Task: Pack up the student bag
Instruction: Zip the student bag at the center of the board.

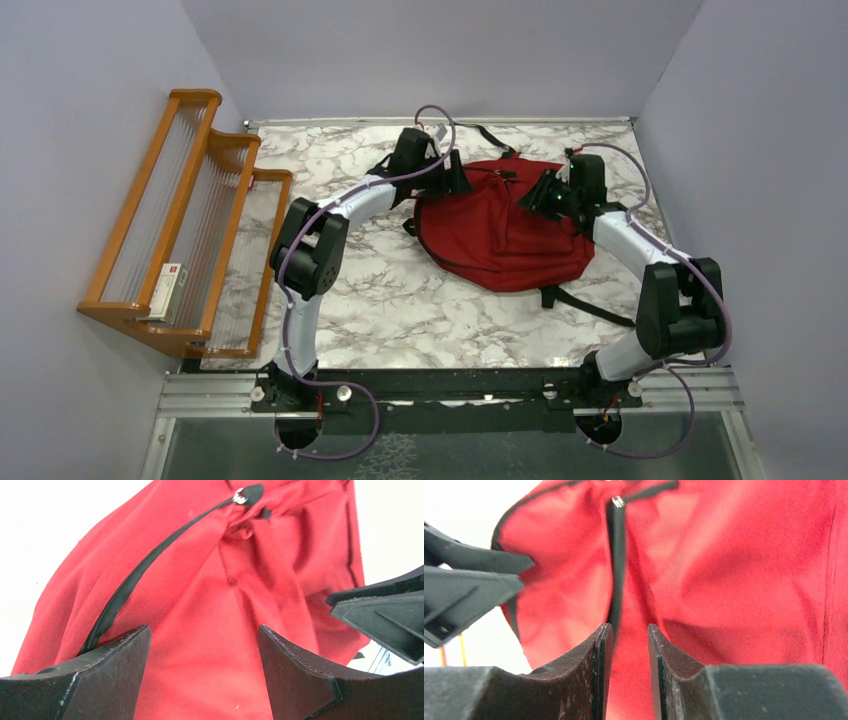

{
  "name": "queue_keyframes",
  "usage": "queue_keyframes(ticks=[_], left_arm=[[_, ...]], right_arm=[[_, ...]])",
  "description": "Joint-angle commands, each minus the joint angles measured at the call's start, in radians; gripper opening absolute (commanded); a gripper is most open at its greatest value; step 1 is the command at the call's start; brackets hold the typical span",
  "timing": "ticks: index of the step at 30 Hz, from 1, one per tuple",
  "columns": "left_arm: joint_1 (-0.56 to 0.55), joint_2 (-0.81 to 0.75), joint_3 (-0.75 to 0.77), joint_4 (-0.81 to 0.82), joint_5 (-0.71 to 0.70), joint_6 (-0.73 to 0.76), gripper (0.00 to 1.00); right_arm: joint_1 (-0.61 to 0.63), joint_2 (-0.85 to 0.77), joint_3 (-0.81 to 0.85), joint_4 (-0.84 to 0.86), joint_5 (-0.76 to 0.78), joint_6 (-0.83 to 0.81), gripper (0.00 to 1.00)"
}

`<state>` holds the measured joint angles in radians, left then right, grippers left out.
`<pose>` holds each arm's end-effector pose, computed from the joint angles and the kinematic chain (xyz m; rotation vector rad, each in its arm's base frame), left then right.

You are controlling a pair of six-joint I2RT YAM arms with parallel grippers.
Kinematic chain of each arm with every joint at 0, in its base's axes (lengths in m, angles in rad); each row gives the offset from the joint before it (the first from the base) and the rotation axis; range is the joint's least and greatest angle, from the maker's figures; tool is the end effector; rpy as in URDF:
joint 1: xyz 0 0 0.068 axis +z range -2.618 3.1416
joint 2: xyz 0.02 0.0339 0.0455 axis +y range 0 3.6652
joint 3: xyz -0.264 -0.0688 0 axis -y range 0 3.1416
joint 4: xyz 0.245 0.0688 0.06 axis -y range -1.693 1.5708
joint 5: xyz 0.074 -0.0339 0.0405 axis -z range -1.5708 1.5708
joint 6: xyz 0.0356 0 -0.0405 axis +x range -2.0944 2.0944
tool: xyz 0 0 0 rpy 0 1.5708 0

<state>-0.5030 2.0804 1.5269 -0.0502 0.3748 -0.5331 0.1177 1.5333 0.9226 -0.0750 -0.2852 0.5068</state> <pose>0.4116 -0.2413 0.2054 0.1937 2.2949 -0.9735 0.3255 0.0486 0.2175 0.2913 2.2884 0.6495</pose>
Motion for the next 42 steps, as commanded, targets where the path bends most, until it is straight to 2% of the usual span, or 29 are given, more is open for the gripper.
queue_keyframes(ticks=[1,8,14,28,32,42], left_arm=[[-0.011,0.007,0.080,0.002,0.054,0.017,0.79],[-0.084,0.066,0.162,0.001,0.040,-0.001,0.79],[-0.129,0.134,0.249,-0.023,-0.029,-0.017,0.79],[-0.182,0.338,0.502,-0.192,-0.119,0.012,0.78],[-0.192,0.359,0.528,-0.212,-0.121,0.028,0.67],[-0.216,0.328,0.460,-0.182,-0.086,0.080,0.11]], right_arm=[[-0.006,-0.031,0.105,0.021,0.063,0.065,0.37],[-0.006,0.105,0.245,0.025,0.114,0.131,0.41],[-0.006,0.245,0.372,0.001,0.097,0.162,0.42],[-0.007,0.271,0.351,-0.004,0.133,0.142,0.42],[-0.012,0.276,0.349,-0.007,0.130,0.134,0.42],[-0.025,0.315,0.369,-0.017,0.085,0.146,0.42]])
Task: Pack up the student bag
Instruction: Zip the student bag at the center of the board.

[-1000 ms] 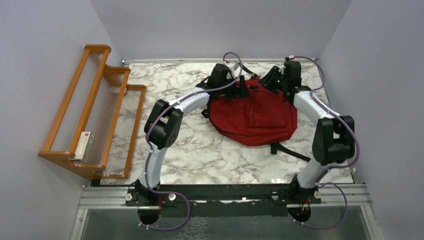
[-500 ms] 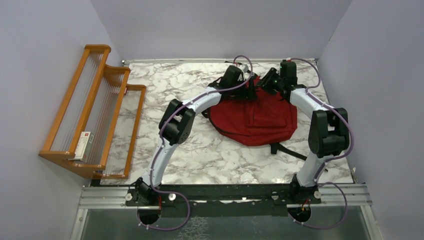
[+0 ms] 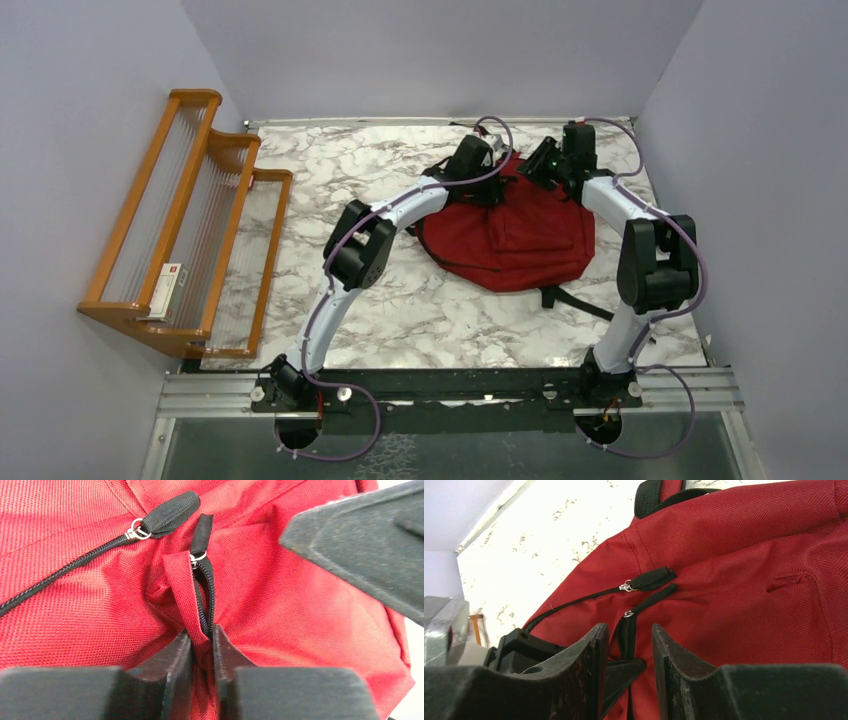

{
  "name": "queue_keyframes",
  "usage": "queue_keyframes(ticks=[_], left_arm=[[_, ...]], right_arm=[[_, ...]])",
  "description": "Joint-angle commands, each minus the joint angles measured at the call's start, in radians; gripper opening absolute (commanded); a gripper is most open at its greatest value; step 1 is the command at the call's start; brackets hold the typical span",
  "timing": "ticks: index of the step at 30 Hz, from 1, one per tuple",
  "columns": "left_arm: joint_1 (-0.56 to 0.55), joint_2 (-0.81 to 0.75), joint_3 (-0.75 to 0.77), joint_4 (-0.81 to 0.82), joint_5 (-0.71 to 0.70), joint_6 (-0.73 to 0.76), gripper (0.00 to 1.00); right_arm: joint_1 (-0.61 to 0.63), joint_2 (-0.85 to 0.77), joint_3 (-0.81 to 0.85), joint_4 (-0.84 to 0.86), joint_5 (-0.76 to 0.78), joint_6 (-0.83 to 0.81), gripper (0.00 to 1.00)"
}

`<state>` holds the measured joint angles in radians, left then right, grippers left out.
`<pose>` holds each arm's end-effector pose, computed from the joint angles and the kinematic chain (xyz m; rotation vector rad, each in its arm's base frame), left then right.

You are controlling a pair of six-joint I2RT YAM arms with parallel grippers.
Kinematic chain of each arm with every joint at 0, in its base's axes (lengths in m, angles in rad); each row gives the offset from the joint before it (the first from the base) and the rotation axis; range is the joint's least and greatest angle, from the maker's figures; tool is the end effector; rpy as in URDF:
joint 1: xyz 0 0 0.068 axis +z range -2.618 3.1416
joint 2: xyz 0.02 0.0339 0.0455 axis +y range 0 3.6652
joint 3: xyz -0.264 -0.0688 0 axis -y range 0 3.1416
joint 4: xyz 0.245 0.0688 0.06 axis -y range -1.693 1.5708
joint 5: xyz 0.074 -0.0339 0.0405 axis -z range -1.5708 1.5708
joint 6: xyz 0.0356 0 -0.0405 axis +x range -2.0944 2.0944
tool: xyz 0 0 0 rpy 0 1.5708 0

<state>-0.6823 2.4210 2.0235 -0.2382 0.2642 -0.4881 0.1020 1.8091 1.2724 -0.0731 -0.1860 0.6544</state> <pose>0.4246 -0.3570 0.1838 0.3831 2.3140 -0.9119 0.4101 0.0486 0.2339 0.5053 2.1813 0.6243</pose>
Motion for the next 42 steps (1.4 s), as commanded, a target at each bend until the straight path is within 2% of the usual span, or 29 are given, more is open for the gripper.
queue_keyframes(ticks=[1,3,11,19,25,32,42], left_arm=[[-0.039,-0.024,-0.063,0.026,0.026,0.040,0.05],[-0.043,-0.053,-0.118,0.070,0.028,0.045,0.00],[-0.077,-0.139,-0.308,0.191,-0.023,0.091,0.00],[-0.128,-0.180,-0.539,0.316,-0.109,0.106,0.00],[-0.165,-0.185,-0.685,0.402,-0.185,0.099,0.00],[-0.178,-0.179,-0.773,0.457,-0.196,0.079,0.00],[-0.191,-0.175,-0.765,0.450,-0.206,0.103,0.00]], right_arm=[[-0.010,0.046,0.024,-0.023,-0.021,0.000,0.42],[-0.012,0.060,0.025,-0.027,-0.030,0.005,0.42],[-0.017,0.092,0.020,-0.015,-0.090,0.022,0.40],[-0.018,-0.026,-0.091,0.002,-0.067,0.014,0.39],[-0.018,-0.091,-0.149,0.004,-0.145,-0.007,0.39],[-0.018,-0.082,-0.113,-0.012,-0.231,-0.055,0.37],[-0.016,0.095,0.086,-0.137,-0.308,-0.163,0.38]])
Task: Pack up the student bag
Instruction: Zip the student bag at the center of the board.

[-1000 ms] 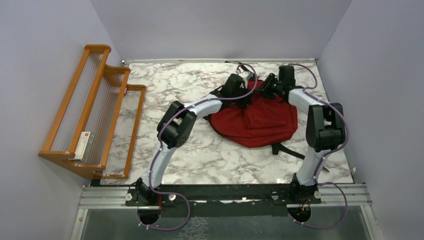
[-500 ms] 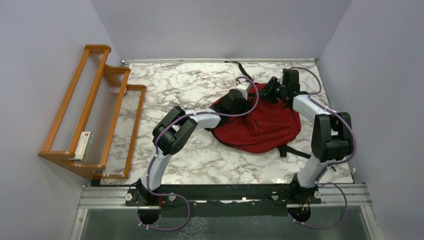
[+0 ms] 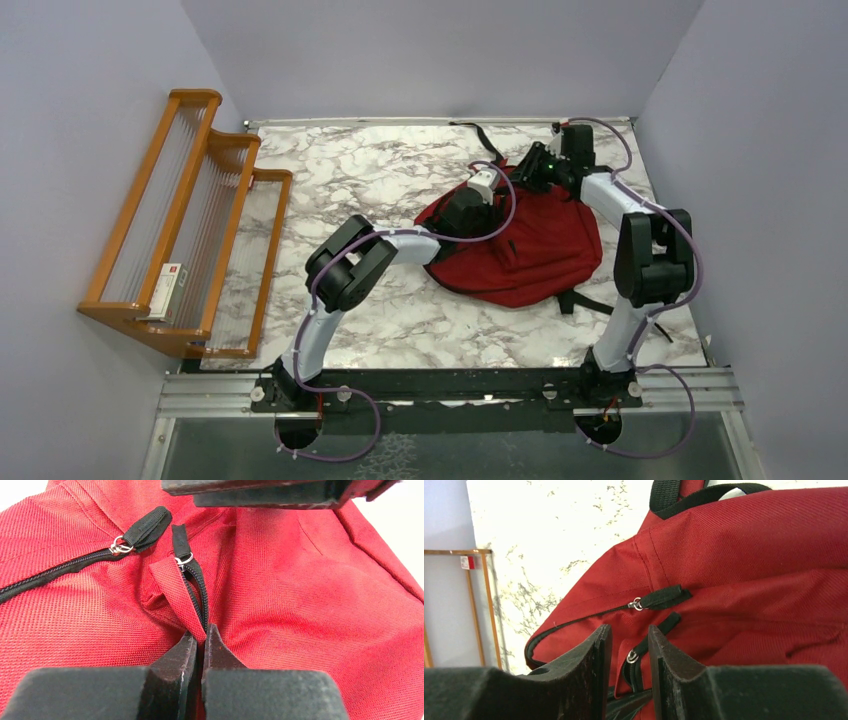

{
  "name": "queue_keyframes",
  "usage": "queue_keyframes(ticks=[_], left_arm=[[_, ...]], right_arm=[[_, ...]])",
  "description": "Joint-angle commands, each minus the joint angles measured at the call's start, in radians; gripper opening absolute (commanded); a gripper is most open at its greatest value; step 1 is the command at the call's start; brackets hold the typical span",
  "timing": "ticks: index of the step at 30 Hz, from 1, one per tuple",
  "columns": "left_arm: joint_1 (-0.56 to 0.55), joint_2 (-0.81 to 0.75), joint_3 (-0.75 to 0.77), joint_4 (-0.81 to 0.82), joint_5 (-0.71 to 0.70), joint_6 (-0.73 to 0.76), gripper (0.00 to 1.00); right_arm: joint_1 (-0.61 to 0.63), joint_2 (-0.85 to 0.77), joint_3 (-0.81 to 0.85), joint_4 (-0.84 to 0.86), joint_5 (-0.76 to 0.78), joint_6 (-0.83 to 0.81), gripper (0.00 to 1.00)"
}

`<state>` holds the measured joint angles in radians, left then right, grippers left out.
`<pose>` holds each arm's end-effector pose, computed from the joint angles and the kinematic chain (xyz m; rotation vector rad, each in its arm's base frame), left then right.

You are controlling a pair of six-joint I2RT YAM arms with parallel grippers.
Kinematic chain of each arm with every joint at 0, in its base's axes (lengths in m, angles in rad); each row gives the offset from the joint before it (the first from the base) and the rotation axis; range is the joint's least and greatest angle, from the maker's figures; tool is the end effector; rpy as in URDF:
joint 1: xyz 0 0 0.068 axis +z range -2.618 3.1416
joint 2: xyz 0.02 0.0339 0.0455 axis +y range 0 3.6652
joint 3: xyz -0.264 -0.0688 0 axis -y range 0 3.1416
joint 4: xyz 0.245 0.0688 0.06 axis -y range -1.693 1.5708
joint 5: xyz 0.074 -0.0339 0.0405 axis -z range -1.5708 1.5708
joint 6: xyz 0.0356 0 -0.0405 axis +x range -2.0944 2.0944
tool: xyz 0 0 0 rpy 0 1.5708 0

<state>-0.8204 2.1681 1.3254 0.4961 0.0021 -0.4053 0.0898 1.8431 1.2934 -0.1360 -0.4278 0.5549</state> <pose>0.3268 -0.3507 0.1516 0.4148 1.9627 -0.8118 0.4106 0.0518 0.2236 0.3000 2.2954 0.8202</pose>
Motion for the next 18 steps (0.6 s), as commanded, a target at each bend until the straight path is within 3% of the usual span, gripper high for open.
queue_keyframes(ticks=[1,18], left_arm=[[-0.055,0.079,-0.066,-0.285,0.056,0.023,0.00],[-0.081,0.089,-0.027,-0.319,0.039,0.048,0.00]], right_arm=[[-0.004,0.074,0.079,-0.087,-0.067,-0.070,0.38],[0.010,0.188,0.175,-0.212,-0.162,-0.119,0.46]])
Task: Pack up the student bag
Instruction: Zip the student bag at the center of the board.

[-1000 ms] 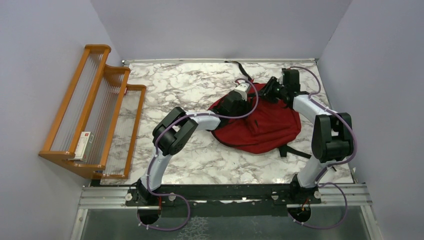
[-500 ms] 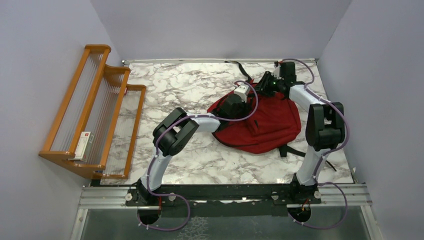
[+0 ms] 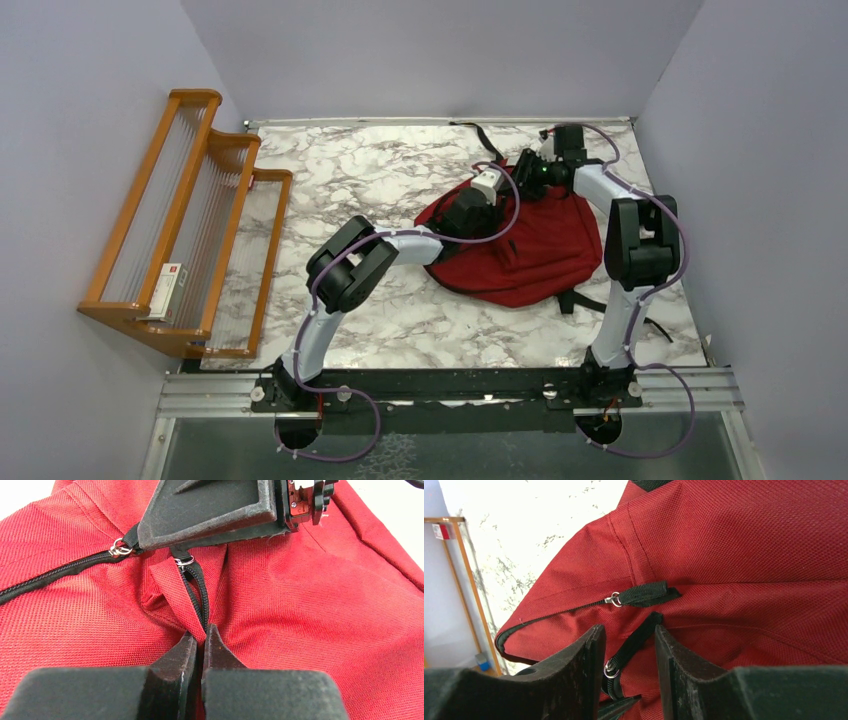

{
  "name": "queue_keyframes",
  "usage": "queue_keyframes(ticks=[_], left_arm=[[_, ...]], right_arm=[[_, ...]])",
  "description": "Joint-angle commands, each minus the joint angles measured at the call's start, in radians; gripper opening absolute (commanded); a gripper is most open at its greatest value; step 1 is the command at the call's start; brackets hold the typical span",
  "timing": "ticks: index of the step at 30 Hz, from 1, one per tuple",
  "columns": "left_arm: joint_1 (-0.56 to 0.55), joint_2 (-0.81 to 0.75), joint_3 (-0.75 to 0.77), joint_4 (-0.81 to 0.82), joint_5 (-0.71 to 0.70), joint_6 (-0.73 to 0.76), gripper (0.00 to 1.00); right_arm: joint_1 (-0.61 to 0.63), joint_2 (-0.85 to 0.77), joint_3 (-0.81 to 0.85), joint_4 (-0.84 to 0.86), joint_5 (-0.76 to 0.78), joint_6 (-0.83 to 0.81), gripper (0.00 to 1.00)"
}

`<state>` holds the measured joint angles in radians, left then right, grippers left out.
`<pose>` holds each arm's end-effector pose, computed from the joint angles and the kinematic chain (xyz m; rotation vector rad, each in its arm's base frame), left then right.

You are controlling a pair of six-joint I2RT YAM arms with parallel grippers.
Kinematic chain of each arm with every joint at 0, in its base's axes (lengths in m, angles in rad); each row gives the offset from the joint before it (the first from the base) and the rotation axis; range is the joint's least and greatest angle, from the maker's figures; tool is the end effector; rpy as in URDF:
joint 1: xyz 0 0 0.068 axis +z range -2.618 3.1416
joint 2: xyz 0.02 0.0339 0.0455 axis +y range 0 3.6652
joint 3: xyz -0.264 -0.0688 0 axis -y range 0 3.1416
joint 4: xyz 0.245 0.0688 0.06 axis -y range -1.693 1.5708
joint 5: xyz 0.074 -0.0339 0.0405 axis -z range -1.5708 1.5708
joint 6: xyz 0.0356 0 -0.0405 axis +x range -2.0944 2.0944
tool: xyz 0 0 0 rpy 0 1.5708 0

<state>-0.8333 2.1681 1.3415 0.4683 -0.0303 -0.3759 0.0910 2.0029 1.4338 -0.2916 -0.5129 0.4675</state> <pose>0.3244 -0.3554 0.1538 0.4348 1.9609 -0.7665 0.4343 0.0572 0.1921 0.2254 2.4609 0.8713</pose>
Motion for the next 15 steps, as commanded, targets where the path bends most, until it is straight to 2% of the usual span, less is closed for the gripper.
queue_keyframes(ticks=[1,6,15], left_arm=[[-0.068,0.090,-0.041,-0.293,0.072,0.019,0.00],[-0.073,0.091,-0.036,-0.299,0.070,0.020,0.00],[-0.073,0.086,-0.036,-0.309,0.068,0.023,0.00]], right_arm=[[0.009,0.033,0.040,-0.063,-0.083,-0.037,0.46],[0.015,0.049,0.058,-0.080,-0.108,-0.052,0.42],[0.015,0.041,0.063,-0.063,-0.101,-0.050,0.14]])
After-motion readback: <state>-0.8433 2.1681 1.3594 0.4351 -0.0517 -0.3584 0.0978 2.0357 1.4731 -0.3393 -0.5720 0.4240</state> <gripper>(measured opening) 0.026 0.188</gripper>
